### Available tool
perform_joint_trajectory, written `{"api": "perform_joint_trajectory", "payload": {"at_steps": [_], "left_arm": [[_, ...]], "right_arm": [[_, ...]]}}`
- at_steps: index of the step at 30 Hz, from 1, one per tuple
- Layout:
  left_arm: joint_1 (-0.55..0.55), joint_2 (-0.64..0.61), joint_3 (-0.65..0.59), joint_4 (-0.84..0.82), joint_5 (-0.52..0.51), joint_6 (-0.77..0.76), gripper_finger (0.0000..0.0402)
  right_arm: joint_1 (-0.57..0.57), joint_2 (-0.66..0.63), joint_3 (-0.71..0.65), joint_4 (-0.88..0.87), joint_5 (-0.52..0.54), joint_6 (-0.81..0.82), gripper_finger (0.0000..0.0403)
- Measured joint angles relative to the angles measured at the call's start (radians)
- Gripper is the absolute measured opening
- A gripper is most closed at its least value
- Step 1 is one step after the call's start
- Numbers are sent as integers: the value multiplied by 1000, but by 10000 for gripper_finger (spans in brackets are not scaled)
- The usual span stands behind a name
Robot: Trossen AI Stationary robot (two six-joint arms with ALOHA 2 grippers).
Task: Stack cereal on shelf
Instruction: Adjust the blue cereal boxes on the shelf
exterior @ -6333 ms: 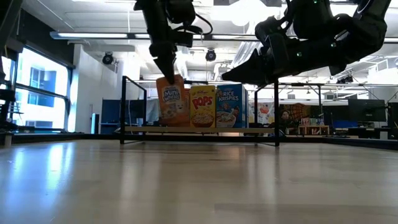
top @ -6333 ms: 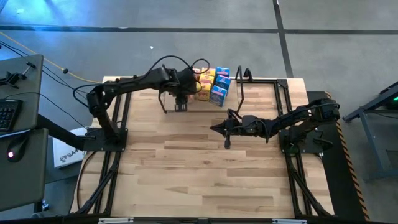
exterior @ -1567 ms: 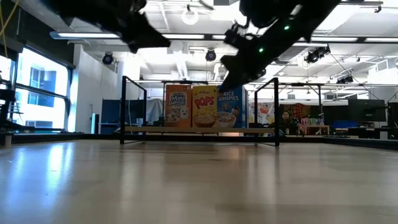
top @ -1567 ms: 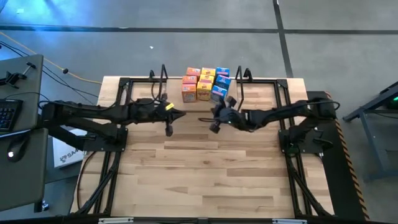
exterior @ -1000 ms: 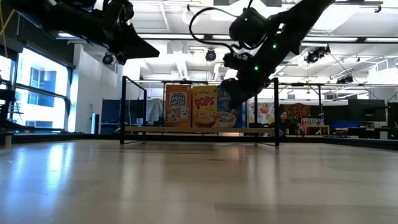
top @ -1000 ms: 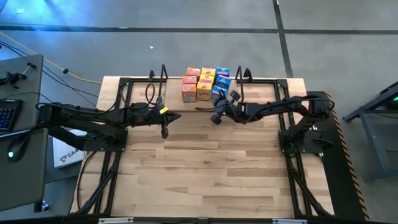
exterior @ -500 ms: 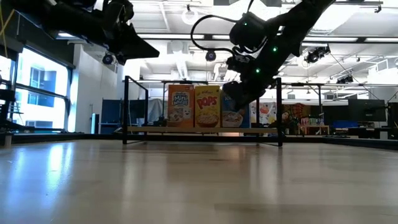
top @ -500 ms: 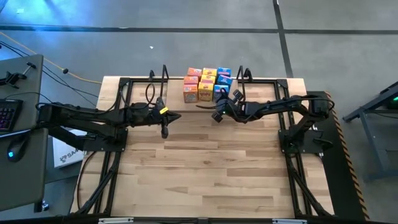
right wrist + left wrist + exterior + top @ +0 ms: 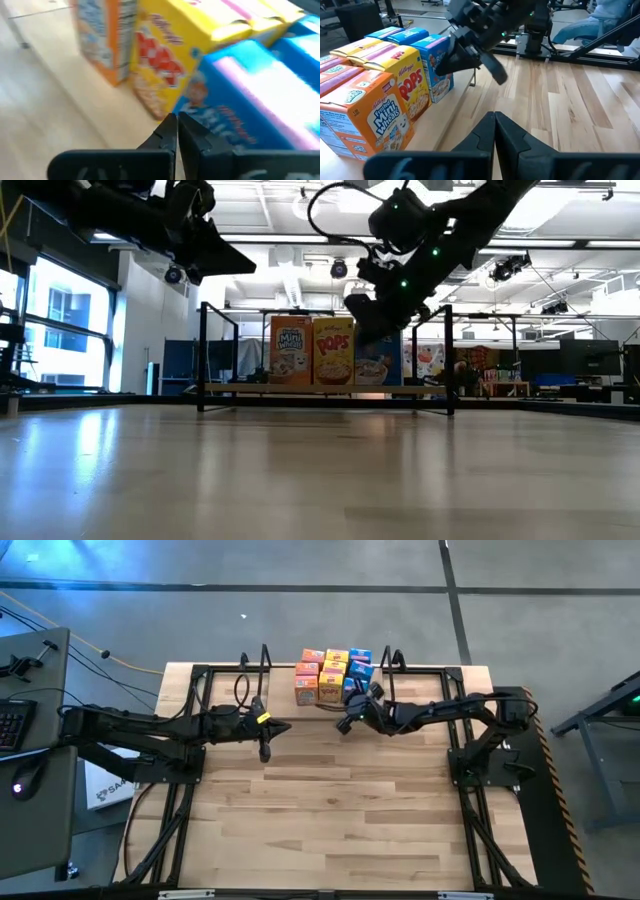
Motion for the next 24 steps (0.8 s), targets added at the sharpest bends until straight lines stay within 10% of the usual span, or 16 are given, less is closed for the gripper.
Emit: {"api": "perform_joint_trajectory", "payload": {"at_steps": [24], "left_arm": [[0, 0, 0, -19, 0, -10, 0]], "right_arm": [[-46, -1, 0, -84, -1, -95, 0]]}}
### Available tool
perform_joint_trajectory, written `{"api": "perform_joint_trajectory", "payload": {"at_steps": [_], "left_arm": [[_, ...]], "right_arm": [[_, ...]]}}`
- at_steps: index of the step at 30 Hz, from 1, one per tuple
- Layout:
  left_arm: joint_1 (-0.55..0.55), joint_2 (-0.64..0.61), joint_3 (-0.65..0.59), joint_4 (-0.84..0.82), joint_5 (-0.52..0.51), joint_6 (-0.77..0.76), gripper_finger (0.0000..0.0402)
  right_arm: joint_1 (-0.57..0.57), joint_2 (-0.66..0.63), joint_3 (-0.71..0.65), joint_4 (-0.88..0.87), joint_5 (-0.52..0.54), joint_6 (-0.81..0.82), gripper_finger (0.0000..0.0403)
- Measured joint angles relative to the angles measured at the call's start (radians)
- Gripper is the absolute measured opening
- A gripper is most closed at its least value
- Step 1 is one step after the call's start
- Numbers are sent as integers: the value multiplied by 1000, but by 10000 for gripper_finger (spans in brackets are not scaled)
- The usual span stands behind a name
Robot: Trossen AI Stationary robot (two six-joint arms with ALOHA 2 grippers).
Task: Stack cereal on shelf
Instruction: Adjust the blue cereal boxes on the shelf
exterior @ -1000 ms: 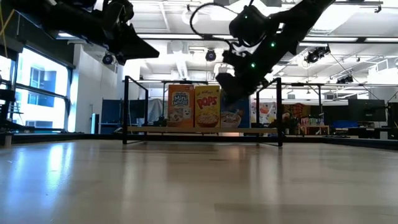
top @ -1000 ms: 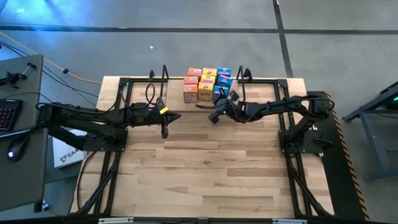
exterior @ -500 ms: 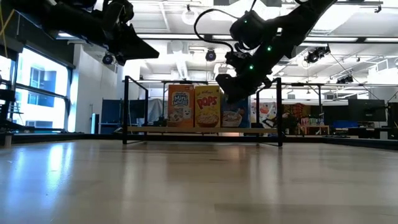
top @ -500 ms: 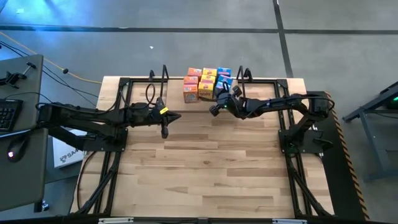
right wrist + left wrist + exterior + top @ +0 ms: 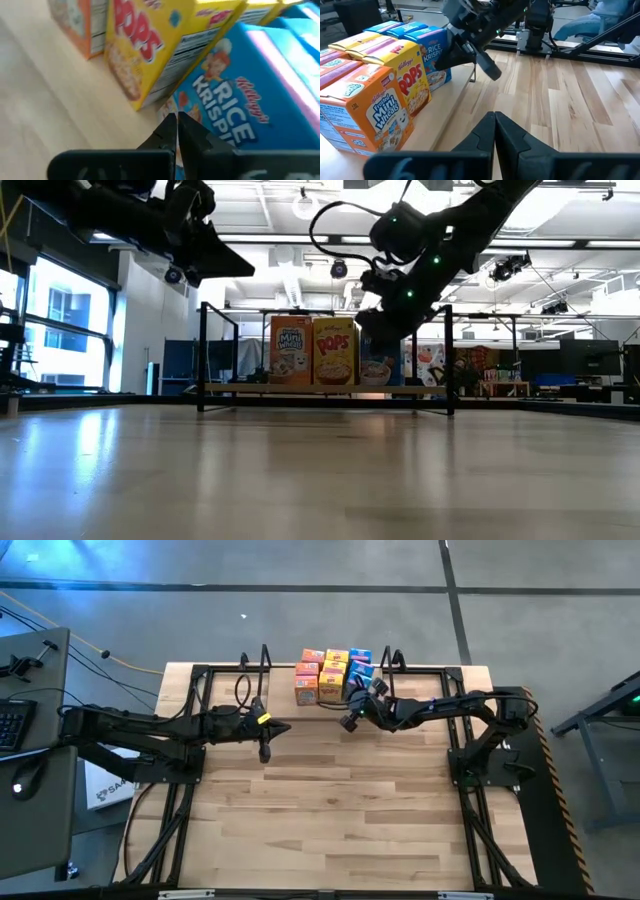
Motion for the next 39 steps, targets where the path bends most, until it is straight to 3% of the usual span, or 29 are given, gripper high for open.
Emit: {"api": "perform_joint_trajectory", "payload": {"at_steps": [4, 9, 39], "left_arm": [[0, 0, 0, -8, 0, -6, 0], [0, 0, 0, -9, 0, -7, 0], [0, 0, 0, -3, 3, -7, 0]], "right_arm": [[14, -33, 0, -55, -34, -27, 0], [6, -67, 0, -138, 6, 0, 0], [-53, -71, 8, -150, 19, -69, 0]]}}
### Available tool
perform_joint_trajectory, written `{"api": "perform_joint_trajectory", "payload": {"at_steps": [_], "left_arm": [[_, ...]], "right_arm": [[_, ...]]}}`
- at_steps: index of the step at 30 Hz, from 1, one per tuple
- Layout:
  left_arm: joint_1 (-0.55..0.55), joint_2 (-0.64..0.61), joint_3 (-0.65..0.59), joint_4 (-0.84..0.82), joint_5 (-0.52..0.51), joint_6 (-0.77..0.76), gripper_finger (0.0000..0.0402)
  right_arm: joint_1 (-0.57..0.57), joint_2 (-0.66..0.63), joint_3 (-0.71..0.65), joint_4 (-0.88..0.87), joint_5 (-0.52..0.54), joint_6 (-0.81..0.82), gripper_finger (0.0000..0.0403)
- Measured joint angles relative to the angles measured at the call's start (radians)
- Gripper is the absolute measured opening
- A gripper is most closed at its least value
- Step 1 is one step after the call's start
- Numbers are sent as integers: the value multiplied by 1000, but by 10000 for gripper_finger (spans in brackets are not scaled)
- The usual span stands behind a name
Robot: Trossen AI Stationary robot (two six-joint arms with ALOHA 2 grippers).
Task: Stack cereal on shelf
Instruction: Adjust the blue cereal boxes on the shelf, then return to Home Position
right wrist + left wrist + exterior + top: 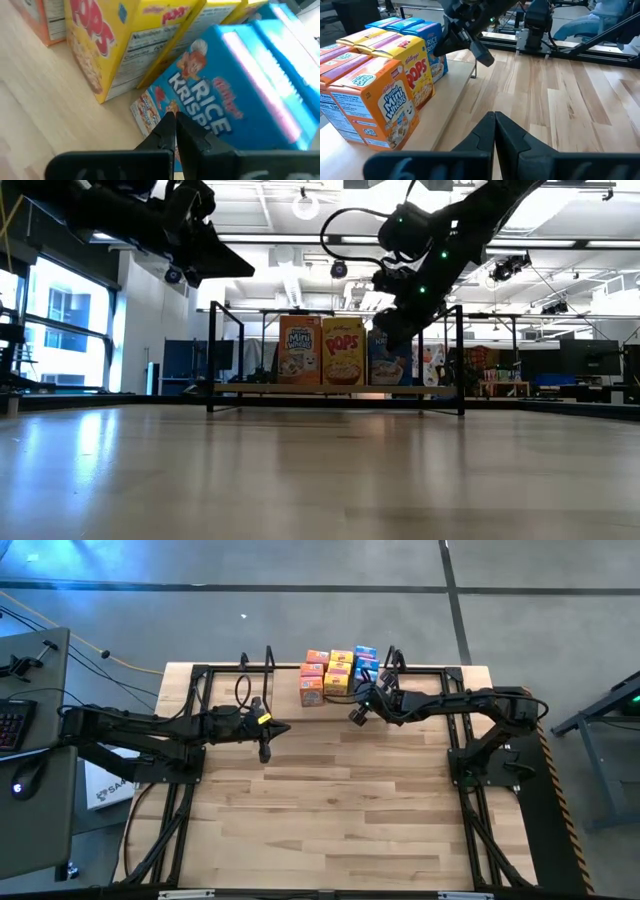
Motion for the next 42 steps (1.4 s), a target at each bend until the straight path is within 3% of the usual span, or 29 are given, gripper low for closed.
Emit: {"api": "perform_joint_trajectory", "payload": {"at_steps": [6, 11, 15, 23, 31, 37, 42], "left_arm": [[0, 0, 0, 0, 1, 0, 0], [1, 0, 0, 19, 50, 5, 0], [3, 0, 0, 60, 110, 38, 0], [30, 0, -73, 214, 265, 22, 0], [66, -34, -170, 270, 292, 10, 0], [94, -111, -277, 397, 293, -1, 0], [130, -205, -350, 405, 292, -28, 0]], "right_arm": [[85, -76, 20, -57, -23, -37, 0], [161, -234, -17, -78, -228, -103, 0], [192, -385, -181, 99, -408, -123, 0], [217, -689, -513, 375, -544, -98, 0], [201, -999, -728, 494, -594, -115, 0], [130, -1210, -848, 494, -615, -80, 0], [58, -1355, -912, 480, -666, -63, 0]]}}
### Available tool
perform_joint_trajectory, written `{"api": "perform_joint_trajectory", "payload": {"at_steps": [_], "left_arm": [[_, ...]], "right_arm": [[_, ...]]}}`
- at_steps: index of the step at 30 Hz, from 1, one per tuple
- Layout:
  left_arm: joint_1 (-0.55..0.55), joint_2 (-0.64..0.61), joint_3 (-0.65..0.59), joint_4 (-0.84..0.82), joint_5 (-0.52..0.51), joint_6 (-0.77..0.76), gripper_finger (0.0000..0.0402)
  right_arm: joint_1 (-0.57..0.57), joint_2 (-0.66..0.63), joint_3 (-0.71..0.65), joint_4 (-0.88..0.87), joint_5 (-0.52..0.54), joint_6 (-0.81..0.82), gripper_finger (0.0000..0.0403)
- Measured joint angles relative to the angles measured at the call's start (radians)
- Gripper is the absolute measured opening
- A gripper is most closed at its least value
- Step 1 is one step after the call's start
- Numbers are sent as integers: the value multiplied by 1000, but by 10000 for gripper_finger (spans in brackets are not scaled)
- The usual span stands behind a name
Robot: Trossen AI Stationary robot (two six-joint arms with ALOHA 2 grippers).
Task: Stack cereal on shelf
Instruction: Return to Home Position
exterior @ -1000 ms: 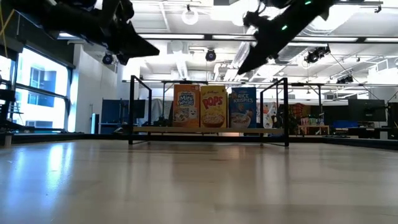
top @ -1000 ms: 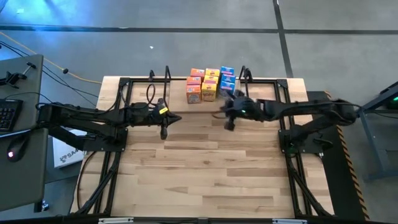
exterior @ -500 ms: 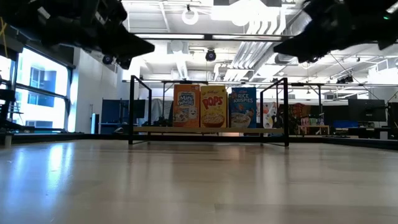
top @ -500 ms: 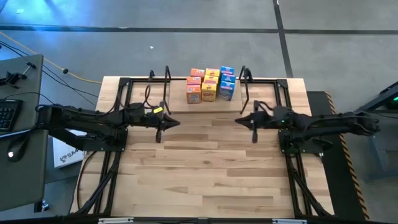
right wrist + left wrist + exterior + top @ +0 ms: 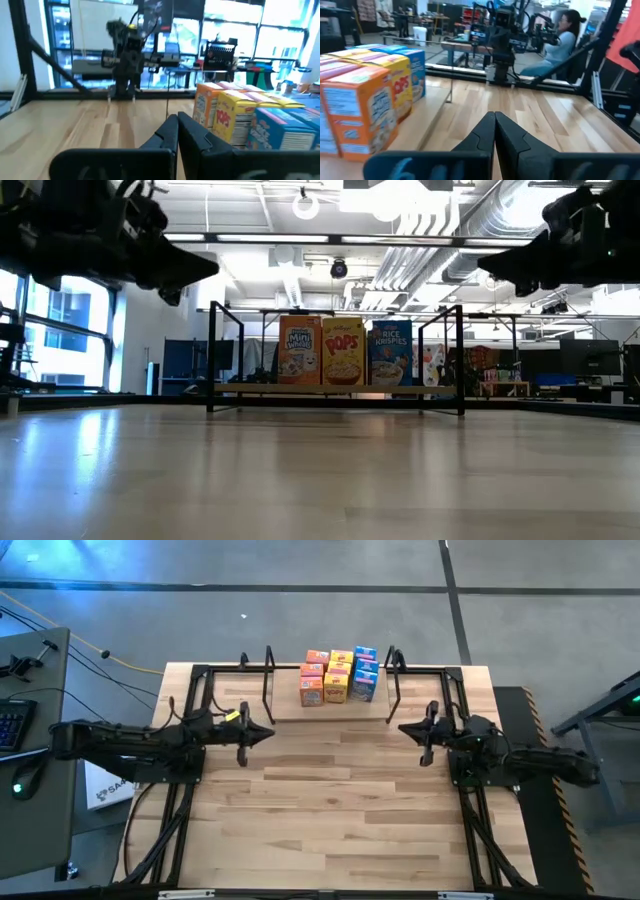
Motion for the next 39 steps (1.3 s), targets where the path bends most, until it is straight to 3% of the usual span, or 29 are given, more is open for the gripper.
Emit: {"api": "perform_joint_trajectory", "payload": {"at_steps": [7, 15, 31, 39], "left_arm": [[53, -163, -102, 17, -8, -15, 0], [78, -327, -101, -157, -49, -7, 0], [73, -740, -101, -644, -191, -31, 0], [73, -788, -101, -656, -174, -54, 0]], "right_arm": [[-89, -131, -11, -139, -14, 24, 0], [-136, -220, -11, -243, -6, 37, 0], [-149, -228, -12, -293, 103, 24, 0], [-149, -227, -12, -292, 110, -40, 0]]}}
